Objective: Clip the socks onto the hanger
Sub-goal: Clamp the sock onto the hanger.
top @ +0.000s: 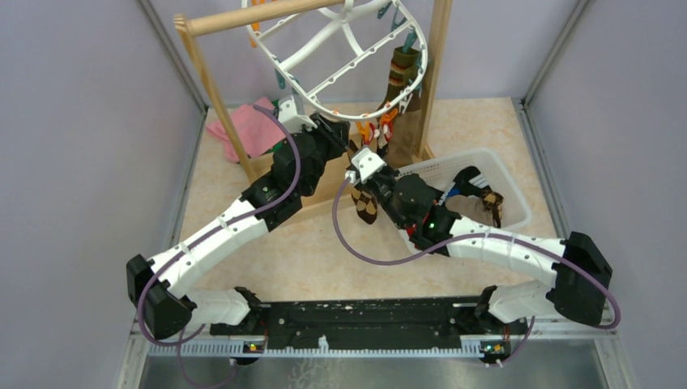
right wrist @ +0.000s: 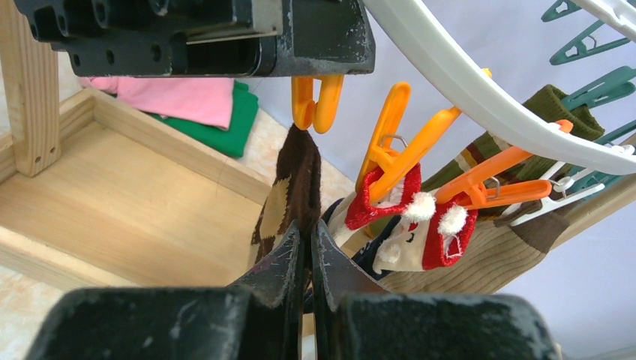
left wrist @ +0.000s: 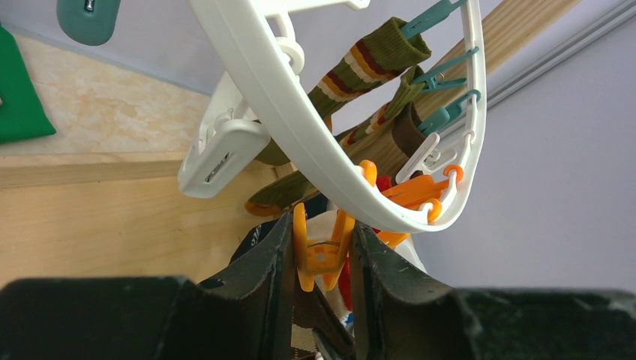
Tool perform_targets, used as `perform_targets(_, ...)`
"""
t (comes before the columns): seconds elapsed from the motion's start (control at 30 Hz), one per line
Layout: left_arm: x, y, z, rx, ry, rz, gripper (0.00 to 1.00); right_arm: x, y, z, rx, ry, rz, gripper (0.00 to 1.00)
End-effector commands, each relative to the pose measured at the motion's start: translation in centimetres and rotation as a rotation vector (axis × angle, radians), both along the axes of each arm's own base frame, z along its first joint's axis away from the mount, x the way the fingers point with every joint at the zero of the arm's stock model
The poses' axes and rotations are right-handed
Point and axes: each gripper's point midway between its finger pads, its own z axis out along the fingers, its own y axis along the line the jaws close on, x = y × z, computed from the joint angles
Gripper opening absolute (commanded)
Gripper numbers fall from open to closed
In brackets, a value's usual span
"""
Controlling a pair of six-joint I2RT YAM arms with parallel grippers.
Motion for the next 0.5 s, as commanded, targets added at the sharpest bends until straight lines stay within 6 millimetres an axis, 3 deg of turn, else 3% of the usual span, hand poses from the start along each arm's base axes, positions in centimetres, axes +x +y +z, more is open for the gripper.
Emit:
perform_targets(0.0, 0.3, 0.3, 1.4, -0.049, -0.012, 0.027, 0.00, -0.1, 0.6, 3.3, 0.086, -0.042, -0.001, 0.00)
perform_targets(0.47, 0.3, 0.0, 0.9, -0.052, 0.003, 0.018, 0.00, 0.4, 1.3, 4.3, 0.113, -0.053, -0.023, 0.00)
